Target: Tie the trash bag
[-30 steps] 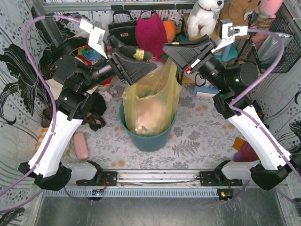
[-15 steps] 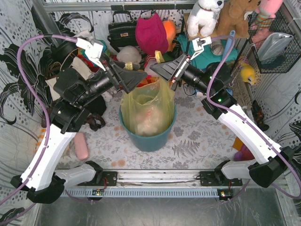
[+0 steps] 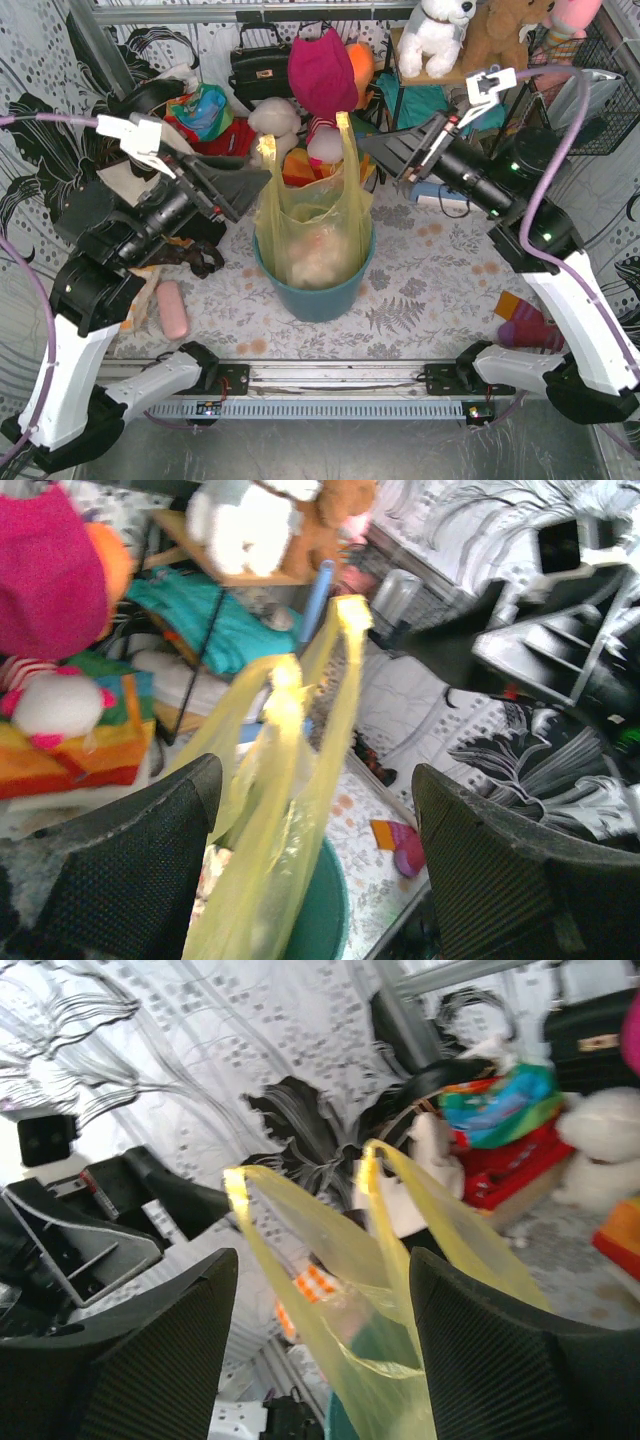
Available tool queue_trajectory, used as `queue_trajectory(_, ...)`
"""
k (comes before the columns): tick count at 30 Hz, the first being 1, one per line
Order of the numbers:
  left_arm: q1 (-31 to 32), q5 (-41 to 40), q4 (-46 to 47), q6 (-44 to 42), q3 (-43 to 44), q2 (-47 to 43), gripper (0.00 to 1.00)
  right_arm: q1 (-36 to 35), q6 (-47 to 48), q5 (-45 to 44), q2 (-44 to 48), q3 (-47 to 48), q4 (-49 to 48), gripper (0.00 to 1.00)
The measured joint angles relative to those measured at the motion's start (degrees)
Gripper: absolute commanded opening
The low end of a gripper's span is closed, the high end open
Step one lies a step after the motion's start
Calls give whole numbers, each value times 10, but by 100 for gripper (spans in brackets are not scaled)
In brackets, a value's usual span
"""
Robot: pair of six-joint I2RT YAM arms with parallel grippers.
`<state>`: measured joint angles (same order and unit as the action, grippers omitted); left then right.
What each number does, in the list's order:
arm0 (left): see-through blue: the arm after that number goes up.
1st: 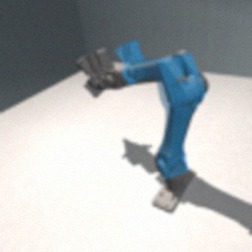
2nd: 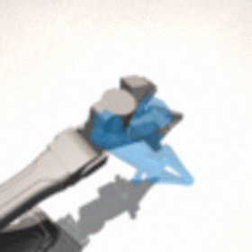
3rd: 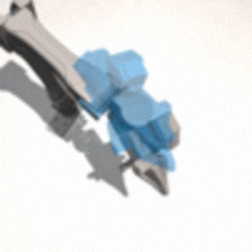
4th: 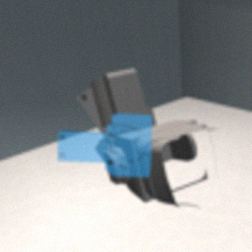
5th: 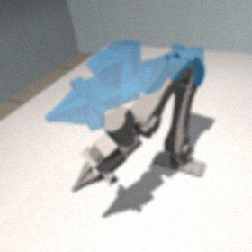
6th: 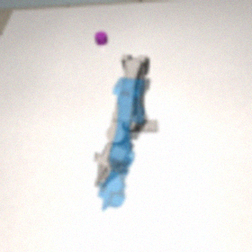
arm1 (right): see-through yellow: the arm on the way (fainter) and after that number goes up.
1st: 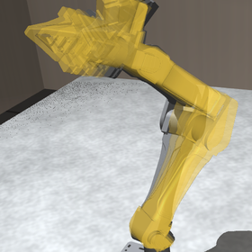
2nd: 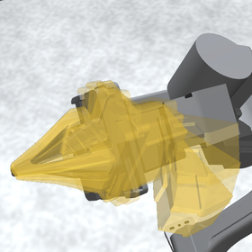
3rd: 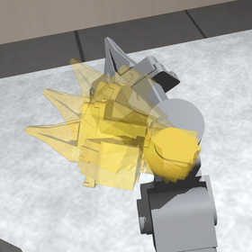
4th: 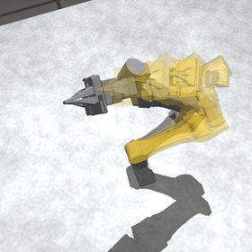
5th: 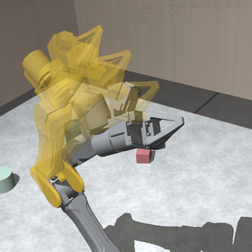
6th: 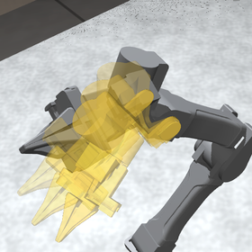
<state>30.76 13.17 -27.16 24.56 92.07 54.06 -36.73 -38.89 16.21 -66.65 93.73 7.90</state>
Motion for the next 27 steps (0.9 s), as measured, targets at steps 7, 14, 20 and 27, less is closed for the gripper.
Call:
queue_trajectory(7,0,-152,-93,30,-58,-69,77,0,35,-120,43,9,149,52)
queue_trajectory(14,0,-214,-201,78,-133,-67,67,0,24,-150,44,-89,227,43)
queue_trajectory(20,0,-206,-236,99,-207,-52,59,0,3,-145,42,-171,268,39)
queue_trajectory(27,0,-194,-238,111,-240,-47,52,0,-10,-137,40,-199,270,36)
